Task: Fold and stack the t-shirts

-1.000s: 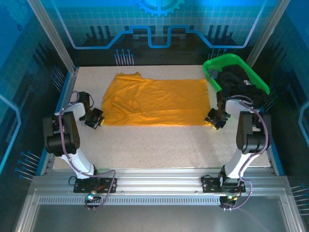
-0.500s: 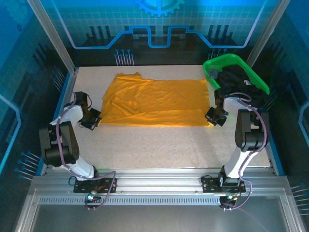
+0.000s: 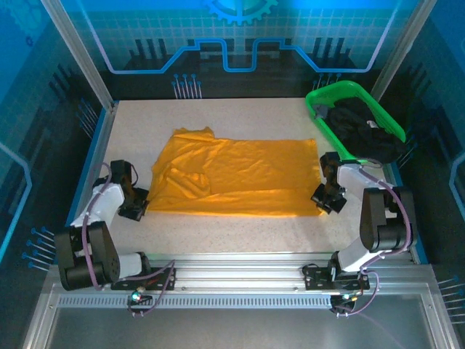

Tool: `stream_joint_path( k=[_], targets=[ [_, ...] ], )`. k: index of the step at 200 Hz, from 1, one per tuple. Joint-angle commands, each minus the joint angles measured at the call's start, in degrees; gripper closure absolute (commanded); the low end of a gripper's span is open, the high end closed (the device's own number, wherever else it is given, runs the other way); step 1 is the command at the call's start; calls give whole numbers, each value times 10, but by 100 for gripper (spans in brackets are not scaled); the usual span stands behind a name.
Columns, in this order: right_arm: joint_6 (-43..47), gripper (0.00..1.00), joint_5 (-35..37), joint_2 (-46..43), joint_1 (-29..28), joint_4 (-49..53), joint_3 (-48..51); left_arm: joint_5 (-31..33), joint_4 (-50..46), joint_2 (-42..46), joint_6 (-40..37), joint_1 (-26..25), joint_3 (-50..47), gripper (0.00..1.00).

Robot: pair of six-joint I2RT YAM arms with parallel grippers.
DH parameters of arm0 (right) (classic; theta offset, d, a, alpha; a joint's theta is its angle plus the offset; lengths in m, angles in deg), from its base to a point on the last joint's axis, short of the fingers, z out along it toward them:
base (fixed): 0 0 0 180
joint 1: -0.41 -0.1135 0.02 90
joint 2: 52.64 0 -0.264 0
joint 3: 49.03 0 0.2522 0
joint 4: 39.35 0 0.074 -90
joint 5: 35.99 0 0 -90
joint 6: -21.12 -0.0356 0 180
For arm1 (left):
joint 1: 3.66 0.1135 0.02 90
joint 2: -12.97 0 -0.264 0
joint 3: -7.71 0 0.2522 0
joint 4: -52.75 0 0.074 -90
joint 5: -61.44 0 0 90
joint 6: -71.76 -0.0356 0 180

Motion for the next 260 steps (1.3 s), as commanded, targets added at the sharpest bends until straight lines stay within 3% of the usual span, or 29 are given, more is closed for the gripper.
stream_joint_path(
  k=[1, 18, 43, 61, 86, 124, 149, 200, 260],
  targets=[
    [-17, 100, 9, -15, -6, 23, 27, 35, -47, 31, 32, 4, -37, 100],
    [-11, 99, 2, -13, -6, 24, 27, 33, -40, 49, 44, 4, -59, 93],
    [2, 74, -5, -26, -7, 36, 4, 38, -51, 69, 44, 3, -51, 63],
    [14, 62, -2, -58, -16, 50, -29, 67, -80, 87, 31, -12, -10, 55],
    [54, 57, -18, -114, -59, 25, -76, 100, -83, 83, 0, -85, 75, 54],
    [133, 65, -243, -158, -141, -190, -53, 0, 45, -40, -145, -255, 177, 64],
    [128, 66, -268, -153, -168, -220, -44, -26, 29, -157, -229, -337, 258, 68],
    [118, 65, -265, -162, -167, -225, -25, 14, 2, -318, -293, -376, 349, 68],
    [100, 65, -261, -164, -166, -236, 2, 32, -5, -374, -326, -382, 368, 67]
  ],
)
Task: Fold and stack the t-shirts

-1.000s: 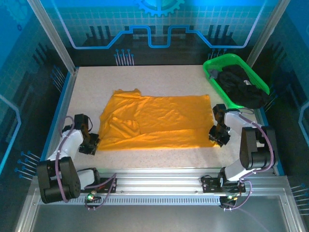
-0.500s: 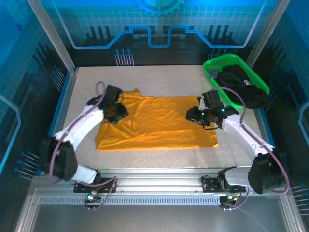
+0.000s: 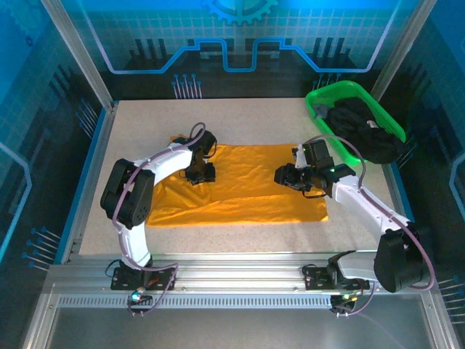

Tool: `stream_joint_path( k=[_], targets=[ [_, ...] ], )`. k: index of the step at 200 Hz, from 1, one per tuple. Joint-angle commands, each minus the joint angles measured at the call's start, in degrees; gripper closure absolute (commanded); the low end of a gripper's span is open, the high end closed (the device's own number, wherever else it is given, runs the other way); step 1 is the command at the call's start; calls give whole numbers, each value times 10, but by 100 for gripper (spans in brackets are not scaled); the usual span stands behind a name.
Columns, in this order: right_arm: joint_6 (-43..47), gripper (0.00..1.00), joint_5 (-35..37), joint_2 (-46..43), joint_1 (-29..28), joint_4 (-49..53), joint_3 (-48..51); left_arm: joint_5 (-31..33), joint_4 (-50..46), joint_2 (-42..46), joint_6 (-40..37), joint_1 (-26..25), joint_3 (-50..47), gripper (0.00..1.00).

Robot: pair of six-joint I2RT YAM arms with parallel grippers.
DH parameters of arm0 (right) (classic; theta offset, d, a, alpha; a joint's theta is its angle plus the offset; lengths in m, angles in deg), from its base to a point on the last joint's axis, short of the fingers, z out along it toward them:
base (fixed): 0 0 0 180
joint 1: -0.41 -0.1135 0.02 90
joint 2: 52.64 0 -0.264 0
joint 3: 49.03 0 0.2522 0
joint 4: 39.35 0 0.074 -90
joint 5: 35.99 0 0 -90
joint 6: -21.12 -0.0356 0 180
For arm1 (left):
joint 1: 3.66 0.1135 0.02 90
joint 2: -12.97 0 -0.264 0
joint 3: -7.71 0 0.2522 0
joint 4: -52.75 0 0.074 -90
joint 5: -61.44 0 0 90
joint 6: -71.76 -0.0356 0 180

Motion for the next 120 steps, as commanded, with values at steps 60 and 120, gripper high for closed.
stream_joint_path(
  k=[60, 120],
  targets=[
    [-9, 66, -14, 12, -2, -17, 10, 34, -17, -36, -41, -12, 16, 73],
    [-6, 68, -16, 15, -2, -12, 6, 49, -11, -34, -50, -19, 14, 91]
  ],
)
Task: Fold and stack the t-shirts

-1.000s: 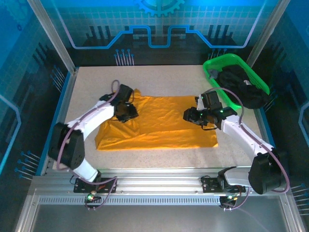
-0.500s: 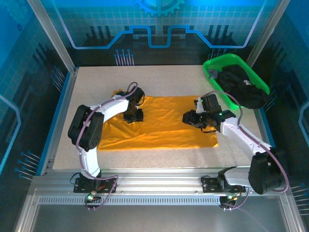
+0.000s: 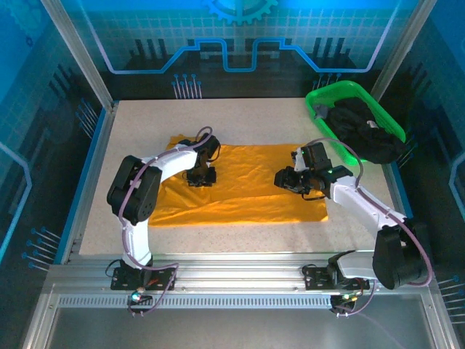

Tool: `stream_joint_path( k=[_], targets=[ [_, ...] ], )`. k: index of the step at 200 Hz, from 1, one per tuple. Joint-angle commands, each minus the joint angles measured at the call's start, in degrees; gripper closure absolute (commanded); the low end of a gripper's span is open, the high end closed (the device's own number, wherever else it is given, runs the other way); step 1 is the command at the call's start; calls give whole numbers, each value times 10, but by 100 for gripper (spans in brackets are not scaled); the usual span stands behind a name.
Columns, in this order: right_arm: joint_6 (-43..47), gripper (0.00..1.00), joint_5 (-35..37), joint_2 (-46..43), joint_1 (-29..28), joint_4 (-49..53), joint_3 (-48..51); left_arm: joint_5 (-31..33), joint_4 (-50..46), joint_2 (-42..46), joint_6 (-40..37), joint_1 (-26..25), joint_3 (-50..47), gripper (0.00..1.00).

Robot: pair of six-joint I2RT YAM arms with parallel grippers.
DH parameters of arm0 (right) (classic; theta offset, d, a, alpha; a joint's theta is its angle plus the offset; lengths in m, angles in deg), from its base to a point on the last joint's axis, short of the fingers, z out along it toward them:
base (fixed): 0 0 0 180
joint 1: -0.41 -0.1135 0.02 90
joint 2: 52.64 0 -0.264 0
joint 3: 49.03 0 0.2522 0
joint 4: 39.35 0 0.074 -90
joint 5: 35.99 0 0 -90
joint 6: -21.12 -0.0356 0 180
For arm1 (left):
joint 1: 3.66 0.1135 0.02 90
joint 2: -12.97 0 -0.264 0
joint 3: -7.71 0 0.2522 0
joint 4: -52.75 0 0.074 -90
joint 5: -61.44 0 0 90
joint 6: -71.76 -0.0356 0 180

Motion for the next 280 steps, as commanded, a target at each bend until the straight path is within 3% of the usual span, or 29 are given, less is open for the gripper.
stream_joint_path(
  k=[1, 29, 97, 262, 280],
  targets=[
    [1, 69, -14, 2, -2, -3, -10, 17, -8, -2, -13, -9, 11, 92],
    [3, 70, -13, 3, -3, -1, -10, 20, -2, 20, -17, -17, 4, 100],
    [4, 72, -14, 2, -2, 1, -8, 11, 30, 79, -37, -41, -20, 100],
    [7, 74, -19, -1, 1, 11, -3, 12, 43, 55, -66, -72, -36, 100],
    [8, 74, -20, 2, 0, 13, -2, 21, 42, 56, -64, -73, -32, 81]
  ],
)
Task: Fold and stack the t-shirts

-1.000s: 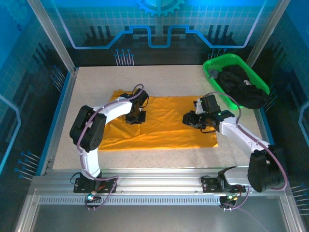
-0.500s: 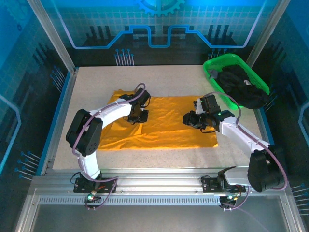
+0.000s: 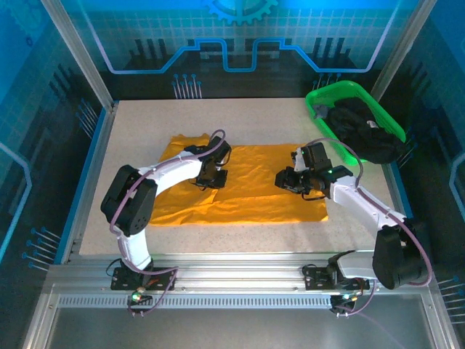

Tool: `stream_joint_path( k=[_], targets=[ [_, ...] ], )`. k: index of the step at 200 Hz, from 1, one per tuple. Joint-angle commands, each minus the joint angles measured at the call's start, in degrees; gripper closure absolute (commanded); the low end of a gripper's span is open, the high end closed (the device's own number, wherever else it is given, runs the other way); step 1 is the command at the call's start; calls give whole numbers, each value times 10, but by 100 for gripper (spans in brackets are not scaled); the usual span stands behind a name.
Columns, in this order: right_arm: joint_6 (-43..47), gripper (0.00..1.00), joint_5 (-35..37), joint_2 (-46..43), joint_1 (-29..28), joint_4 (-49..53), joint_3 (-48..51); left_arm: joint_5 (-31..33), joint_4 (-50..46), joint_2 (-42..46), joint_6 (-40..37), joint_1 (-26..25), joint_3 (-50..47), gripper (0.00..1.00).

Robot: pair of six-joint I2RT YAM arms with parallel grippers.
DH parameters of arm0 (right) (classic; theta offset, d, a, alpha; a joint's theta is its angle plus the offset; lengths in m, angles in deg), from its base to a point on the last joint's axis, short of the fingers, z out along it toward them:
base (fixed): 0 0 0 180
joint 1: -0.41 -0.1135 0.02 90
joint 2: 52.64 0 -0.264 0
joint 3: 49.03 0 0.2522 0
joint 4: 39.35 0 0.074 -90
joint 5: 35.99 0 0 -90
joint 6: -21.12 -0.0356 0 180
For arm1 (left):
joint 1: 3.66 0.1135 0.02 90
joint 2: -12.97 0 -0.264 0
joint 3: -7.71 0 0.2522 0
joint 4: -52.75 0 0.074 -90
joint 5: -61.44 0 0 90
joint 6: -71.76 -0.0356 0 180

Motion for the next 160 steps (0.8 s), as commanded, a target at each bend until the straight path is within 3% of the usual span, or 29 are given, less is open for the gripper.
stream_joint_path(
  k=[1, 15, 33, 58, 101, 131, 160],
  targets=[
    [8, 74, -18, 2, 0, 10, -3, 8, 0, -8, -8, -4, -2, 80],
    [6, 73, -16, 2, 0, 13, 0, 17, -8, -2, -1, -4, 4, 62],
    [0, 69, -3, -5, 1, 25, 6, 43, -35, 31, 30, -4, 9, 51],
    [-21, 67, 26, -15, 5, 44, 30, 43, -74, 103, 112, 16, -26, 55],
    [-50, 70, 50, -5, 11, 50, 75, -65, -66, 189, 234, 127, -168, 73],
    [-51, 73, 68, 28, 10, 50, 84, -125, -17, 180, 286, 205, -225, 74],
    [-51, 73, 77, 68, 2, 41, 87, -104, -7, 146, 337, 251, -244, 75]
  ],
)
